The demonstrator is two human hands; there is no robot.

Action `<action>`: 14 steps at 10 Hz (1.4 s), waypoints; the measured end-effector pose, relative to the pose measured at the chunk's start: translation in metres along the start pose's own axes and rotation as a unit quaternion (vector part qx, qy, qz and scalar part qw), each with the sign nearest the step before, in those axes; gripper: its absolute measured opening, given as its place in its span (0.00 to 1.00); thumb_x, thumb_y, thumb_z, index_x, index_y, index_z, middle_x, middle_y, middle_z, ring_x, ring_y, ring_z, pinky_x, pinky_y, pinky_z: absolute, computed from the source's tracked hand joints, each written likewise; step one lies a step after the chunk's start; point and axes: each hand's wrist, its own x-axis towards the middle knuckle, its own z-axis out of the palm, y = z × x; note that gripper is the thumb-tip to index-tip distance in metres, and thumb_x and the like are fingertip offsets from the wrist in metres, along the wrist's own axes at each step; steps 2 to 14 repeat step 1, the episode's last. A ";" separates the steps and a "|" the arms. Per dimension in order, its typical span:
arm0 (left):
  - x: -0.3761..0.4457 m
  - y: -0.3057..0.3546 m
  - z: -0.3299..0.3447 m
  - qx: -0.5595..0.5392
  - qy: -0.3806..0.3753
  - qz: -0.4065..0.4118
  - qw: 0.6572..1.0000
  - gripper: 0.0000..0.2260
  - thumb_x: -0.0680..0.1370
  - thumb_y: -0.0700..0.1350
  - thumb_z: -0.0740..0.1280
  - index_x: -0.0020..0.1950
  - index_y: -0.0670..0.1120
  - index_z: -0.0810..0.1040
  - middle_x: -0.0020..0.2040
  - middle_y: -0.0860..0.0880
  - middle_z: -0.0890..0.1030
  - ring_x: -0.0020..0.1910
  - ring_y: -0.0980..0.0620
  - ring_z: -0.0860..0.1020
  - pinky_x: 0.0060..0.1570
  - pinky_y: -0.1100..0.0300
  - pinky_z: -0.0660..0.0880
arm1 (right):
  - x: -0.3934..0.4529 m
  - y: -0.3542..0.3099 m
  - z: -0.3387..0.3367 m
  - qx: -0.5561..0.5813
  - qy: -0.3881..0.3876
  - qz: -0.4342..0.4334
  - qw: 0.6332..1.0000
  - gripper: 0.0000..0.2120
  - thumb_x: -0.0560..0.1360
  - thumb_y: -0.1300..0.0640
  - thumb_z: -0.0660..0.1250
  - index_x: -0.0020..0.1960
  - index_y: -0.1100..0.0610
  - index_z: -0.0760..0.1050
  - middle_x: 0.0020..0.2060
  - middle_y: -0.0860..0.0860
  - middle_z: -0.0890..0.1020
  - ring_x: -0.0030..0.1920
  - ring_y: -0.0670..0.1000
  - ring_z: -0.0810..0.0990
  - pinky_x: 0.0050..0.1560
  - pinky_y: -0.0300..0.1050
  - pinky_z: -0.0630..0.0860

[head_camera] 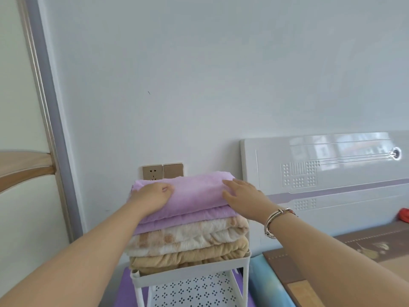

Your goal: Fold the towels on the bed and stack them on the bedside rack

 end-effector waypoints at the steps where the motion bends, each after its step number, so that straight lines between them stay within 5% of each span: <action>1: -0.009 0.025 -0.005 -0.029 0.026 0.040 0.998 0.16 0.81 0.56 0.52 0.63 0.59 0.75 0.67 0.57 0.75 0.68 0.49 0.70 0.69 0.47 0.62 | -0.027 0.017 -0.023 0.016 0.039 0.022 0.999 0.22 0.79 0.48 0.52 0.72 0.48 0.64 0.70 0.51 0.69 0.70 0.54 0.65 0.69 0.56 0.63; 14: -0.009 0.025 -0.005 -0.029 0.026 0.040 0.998 0.16 0.81 0.56 0.52 0.63 0.59 0.75 0.67 0.57 0.75 0.68 0.49 0.70 0.69 0.47 0.62 | -0.027 0.017 -0.023 0.016 0.039 0.022 0.999 0.22 0.79 0.48 0.52 0.72 0.48 0.64 0.70 0.51 0.69 0.70 0.54 0.65 0.69 0.56 0.63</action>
